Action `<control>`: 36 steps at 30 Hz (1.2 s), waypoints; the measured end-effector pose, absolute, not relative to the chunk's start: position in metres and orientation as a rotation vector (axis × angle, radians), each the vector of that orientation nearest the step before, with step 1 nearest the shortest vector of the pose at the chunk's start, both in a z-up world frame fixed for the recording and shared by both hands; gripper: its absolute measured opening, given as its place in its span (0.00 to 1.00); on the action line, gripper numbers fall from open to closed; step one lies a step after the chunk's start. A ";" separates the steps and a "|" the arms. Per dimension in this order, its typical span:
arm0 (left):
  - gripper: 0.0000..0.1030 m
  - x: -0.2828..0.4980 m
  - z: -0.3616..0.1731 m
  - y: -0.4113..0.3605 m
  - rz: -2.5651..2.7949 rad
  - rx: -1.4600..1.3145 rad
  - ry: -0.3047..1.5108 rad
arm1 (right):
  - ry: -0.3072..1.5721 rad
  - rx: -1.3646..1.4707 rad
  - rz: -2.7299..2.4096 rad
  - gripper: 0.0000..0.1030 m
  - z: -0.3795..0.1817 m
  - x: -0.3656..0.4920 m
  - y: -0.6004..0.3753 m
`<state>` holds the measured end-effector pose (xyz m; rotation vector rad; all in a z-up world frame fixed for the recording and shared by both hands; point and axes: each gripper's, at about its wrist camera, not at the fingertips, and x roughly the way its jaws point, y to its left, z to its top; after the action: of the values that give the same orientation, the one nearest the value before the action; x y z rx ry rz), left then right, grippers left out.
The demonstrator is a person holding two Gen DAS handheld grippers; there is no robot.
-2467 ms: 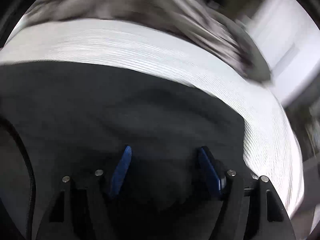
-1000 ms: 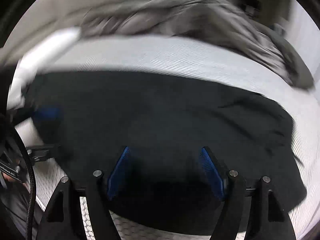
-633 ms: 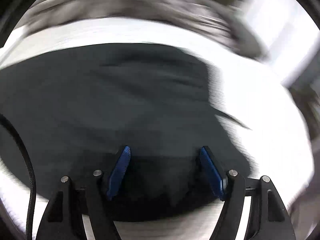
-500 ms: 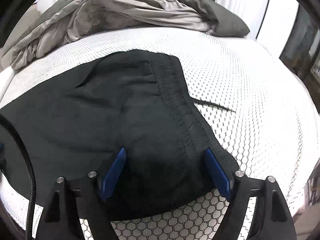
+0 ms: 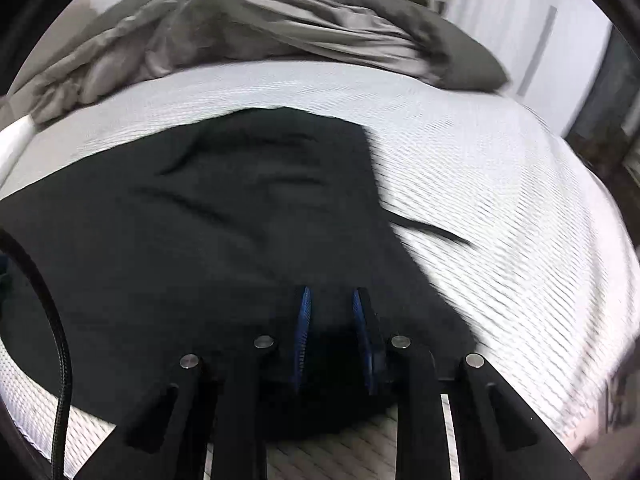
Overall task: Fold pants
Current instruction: 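Sweep both open grippers over the black pants to smooth wrinkles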
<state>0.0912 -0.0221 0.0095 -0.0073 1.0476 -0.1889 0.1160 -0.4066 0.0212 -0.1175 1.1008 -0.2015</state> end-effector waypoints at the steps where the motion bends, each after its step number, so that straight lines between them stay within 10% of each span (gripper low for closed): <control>1: 0.86 0.090 0.012 -0.021 -0.176 -0.014 1.044 | 1.100 -0.112 -0.235 0.21 0.024 0.107 -0.411; 16: 0.85 0.068 0.021 -0.117 -0.422 0.120 1.053 | 1.124 -0.291 0.381 0.23 0.009 0.090 -0.220; 23: 0.86 0.072 0.017 -0.024 -0.238 0.005 1.080 | 1.135 -0.371 -0.074 0.24 0.008 0.091 -0.339; 27: 0.85 0.077 0.024 0.000 -0.133 -0.024 1.057 | 1.114 -0.279 -0.156 0.43 0.027 0.088 -0.371; 36: 0.85 0.123 0.036 -0.101 -0.315 -0.006 0.998 | 1.047 -0.141 0.223 0.43 0.043 0.094 -0.246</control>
<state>0.1227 -0.1014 0.0361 -0.0060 0.9977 -0.3149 0.0941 -0.2463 0.0429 -0.1411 1.0469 0.2228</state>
